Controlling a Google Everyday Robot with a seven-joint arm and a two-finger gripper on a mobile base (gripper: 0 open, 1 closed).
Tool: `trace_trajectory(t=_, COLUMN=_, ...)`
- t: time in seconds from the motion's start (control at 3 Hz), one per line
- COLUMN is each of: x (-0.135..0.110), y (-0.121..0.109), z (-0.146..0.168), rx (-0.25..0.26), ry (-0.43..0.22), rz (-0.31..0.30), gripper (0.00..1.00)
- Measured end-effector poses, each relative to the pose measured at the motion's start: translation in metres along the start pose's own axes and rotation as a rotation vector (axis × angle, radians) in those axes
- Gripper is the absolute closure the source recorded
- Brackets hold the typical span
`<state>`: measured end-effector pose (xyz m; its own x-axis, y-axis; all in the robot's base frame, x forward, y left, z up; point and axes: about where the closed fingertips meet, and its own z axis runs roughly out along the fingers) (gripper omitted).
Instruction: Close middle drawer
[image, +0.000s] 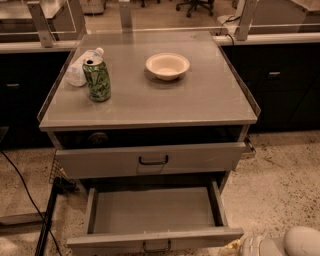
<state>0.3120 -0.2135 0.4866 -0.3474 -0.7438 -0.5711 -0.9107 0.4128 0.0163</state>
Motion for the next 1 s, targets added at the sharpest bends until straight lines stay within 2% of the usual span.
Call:
trace_trajectory(t=0.33, x=0.008, y=0.002, z=0.012, rx=-0.011, ry=0.011, rz=-0.014, gripper=1.0)
trace_trajectory(t=0.67, x=0.012, y=0.004, z=0.034, rx=-0.009, ry=-0.011, rz=-0.044, gripper=1.0)
trace_trajectory(t=1.0, x=0.013, y=-0.001, z=0.062, rx=0.042, ry=-0.053, rz=-0.118, gripper=1.0)
